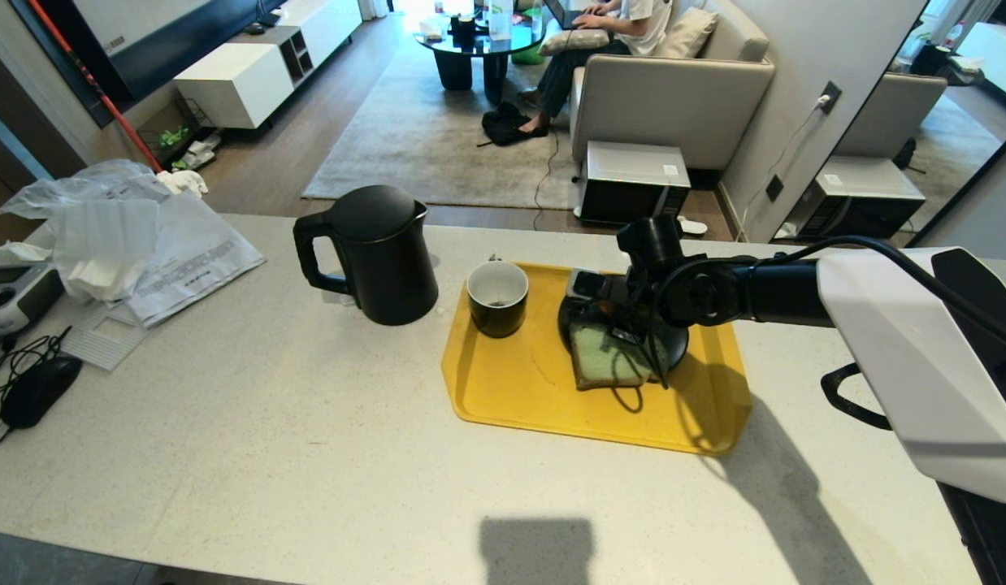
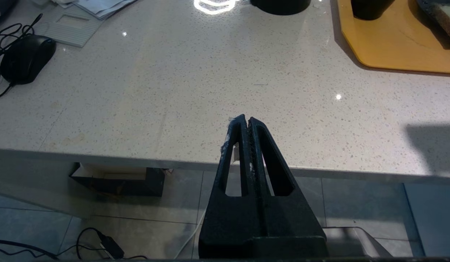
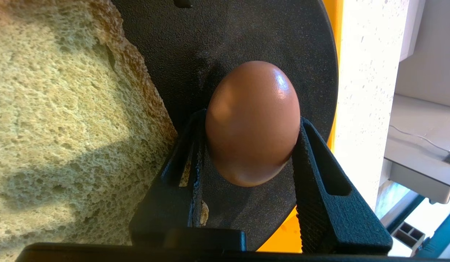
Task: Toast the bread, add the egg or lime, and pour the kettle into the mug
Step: Put the egg in the bowl
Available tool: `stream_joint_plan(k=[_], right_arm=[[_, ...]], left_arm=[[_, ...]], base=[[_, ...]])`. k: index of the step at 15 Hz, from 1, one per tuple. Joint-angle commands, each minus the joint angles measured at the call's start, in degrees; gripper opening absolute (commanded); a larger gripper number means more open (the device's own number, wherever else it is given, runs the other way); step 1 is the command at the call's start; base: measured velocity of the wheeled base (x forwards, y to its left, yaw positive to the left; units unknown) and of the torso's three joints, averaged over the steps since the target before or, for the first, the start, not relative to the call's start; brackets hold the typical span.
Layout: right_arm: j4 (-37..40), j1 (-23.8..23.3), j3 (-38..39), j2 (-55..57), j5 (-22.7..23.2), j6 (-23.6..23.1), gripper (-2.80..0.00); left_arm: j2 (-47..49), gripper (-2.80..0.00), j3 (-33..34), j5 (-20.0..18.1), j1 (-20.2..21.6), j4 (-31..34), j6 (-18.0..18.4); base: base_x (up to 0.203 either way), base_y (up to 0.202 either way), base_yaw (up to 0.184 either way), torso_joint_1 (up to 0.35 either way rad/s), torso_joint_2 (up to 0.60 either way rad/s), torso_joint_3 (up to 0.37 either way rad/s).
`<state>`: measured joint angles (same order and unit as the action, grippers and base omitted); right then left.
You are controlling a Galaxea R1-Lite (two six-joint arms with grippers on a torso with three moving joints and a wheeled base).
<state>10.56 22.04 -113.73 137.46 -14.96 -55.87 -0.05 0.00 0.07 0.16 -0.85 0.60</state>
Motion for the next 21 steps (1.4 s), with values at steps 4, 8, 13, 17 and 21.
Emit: stream_joint_plan(k=[4,8,13,17,21], right_arm=[[0.08,0.02,0.00,0.18,-0.07,-0.38,0.00],[0.08,0.11,0.00,0.09,-0.07,-0.47,0.00],[0.51,0.02,0.15,-2.28,0.30,-0.21,0.00],[0.61,0.07,0.74,-5.43,0.55,0.28,0.00],[0.55,0.02,0.78,-7.94,0.47,0.96,0.00]], left_arm=[[0.05,-2.80,0.00,0.01,0.02,-0.03,0.01],[0.05,-2.80,0.00,0.01,0.02,-0.03,0.01],[0.05,-2.80,0.00,0.01,0.02,-0.03,0.01],[0.05,-2.80,0.00,0.01,0.10,-0.03,0.01],[0.05,-2.80,0.00,0.01,0.02,-0.03,0.01]], base=[[0.000,0.000,0.000,0.000,0.00,0.000],[0.000,0.000,0.000,0.000,0.00,0.000],[0.000,0.000,0.000,0.000,0.00,0.000],[0.000,0.000,0.000,0.000,0.00,0.000],[0.000,0.000,0.000,0.000,0.00,0.000]])
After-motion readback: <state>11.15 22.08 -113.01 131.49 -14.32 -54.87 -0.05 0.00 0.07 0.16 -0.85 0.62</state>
